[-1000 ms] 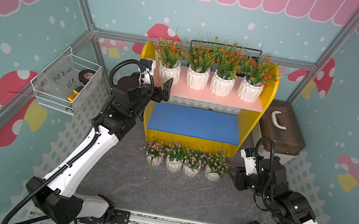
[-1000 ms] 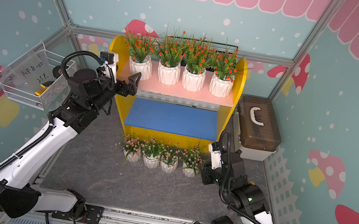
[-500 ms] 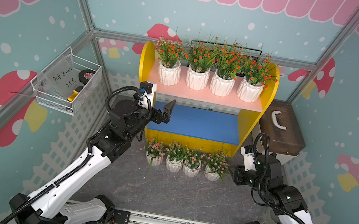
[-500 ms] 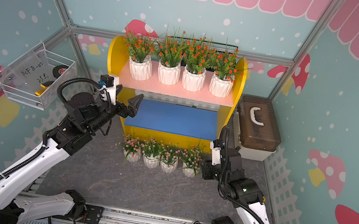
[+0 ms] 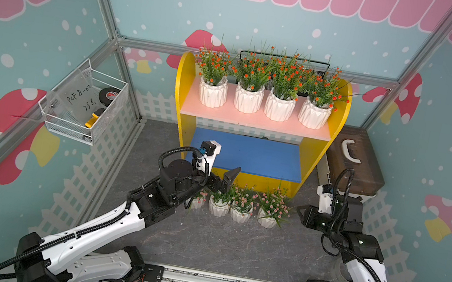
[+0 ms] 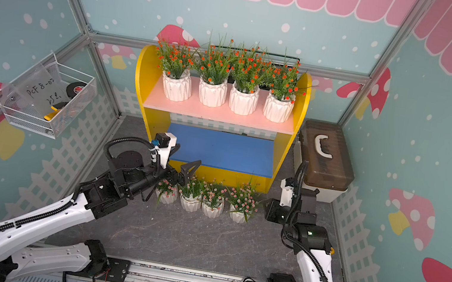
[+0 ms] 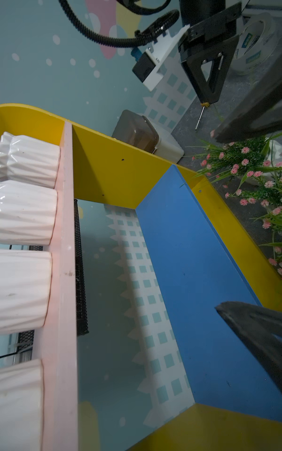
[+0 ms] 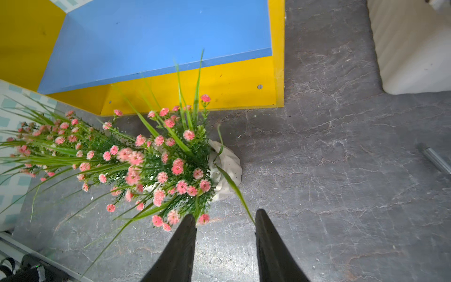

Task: Place the baby's breath potted plants on the rack by color
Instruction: Place the baby's breath potted plant on the rack, then pick up the baby's breath potted plant from the center of the board.

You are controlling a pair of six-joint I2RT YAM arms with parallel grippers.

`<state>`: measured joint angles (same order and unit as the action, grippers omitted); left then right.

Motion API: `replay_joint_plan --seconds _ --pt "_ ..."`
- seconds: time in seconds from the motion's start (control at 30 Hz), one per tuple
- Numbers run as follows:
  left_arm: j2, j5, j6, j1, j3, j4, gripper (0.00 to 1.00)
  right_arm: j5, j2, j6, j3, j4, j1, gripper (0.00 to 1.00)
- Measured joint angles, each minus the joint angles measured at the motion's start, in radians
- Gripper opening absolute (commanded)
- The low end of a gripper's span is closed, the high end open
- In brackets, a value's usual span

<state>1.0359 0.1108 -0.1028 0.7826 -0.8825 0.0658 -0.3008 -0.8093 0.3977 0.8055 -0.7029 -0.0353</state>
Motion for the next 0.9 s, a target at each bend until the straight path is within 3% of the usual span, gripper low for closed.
replay_joint_plan --seconds 0.3,0.9 --pt "-0.021 0.002 -0.047 0.082 0.136 0.034 0.99 -0.09 0.006 0.019 -0.106 0.069 0.143 0.38" --pt "-0.08 0.07 -0.115 0.096 0.231 0.036 0.99 -0.122 0.053 0.112 -0.392 0.204 0.166 0.35"
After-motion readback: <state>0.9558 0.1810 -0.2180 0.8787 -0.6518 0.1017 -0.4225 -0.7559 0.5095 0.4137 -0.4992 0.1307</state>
